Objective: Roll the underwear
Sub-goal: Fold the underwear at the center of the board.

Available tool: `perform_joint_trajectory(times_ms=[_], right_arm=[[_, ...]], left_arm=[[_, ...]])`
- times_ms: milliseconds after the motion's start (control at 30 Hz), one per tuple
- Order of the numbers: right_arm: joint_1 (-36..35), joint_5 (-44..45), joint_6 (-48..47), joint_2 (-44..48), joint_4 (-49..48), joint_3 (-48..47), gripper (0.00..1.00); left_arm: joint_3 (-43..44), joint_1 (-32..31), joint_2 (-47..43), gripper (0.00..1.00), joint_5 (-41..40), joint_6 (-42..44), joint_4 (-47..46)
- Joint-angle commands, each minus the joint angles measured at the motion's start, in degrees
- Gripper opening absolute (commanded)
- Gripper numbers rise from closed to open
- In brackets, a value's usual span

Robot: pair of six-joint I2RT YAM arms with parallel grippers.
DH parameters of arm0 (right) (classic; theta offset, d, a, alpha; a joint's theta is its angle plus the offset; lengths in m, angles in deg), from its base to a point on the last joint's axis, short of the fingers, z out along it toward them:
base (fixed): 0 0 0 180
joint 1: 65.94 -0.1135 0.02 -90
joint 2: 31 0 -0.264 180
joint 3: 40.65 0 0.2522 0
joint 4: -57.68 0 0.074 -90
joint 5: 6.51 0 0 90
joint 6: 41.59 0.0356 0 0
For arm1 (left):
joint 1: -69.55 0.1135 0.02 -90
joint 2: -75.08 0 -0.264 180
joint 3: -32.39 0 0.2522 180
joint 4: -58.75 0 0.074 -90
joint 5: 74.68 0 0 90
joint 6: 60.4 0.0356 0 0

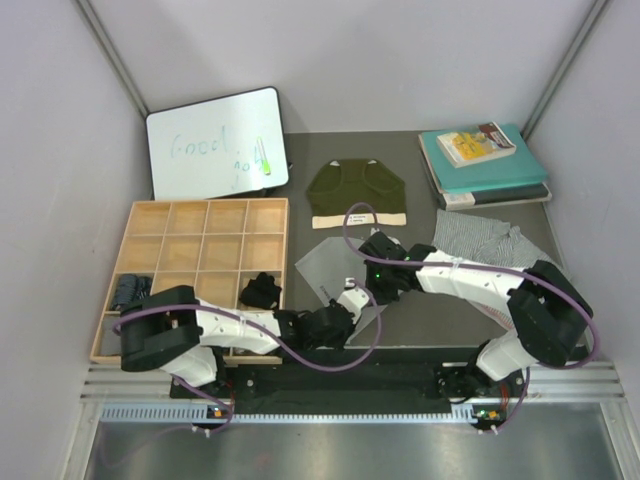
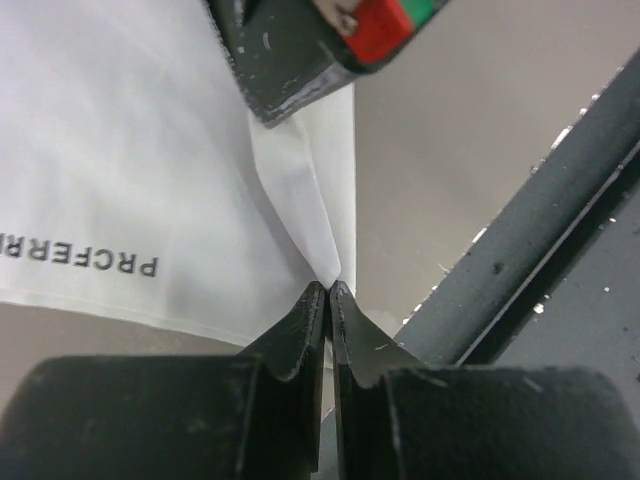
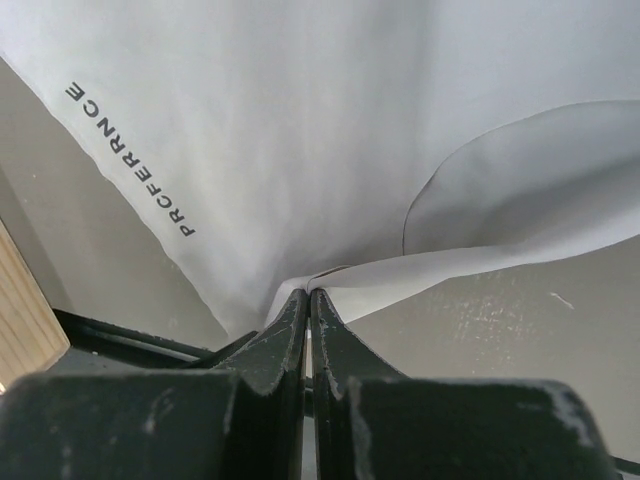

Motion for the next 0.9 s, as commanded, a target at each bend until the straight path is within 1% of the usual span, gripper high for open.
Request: perform_joint_trajectory(times_ms=[0,100,333,467,500,567,867], right_arm=[[0.52,1.05,-1.53,-0.59,-0.11,-3.48,0.00],[0.53,1.39,-1.97,-1.03,0.15,-4.10,0.00],[0.96,2.19,-3.02,-2.00,-0.20,-5.68,0.00],[1.23,2.54,-3.99,-3.49,-0.46,-7.43,0.00],[1.23,2.71,-4.43,-4.19,-0.46,-8.31,0.00],[1.75,2.98,-4.78,-5.07,-0.72,-9.10,0.00],[2.55,4.74,-7.59,-9.91,-0.29,-15.95,0.00]], left_arm=[[3.45,-0.10,-1.98,0.10,-3.47,-1.04,4.69],[4.85,0.60,-2.42,0.11,-3.82,-2.18,7.16],[4.77,4.38,-4.18,0.14,-1.63,-3.24,8.22],[4.51,8.06,-4.62,0.08,1.18,-2.62,7.44],[4.68,8.68,-4.53,0.03,1.71,-2.53,7.44],[4.94,10.27,-4.18,0.00,2.41,-2.27,7.78],[6.61,16.68,-3.65,0.00,4.34,-0.60,10.60]])
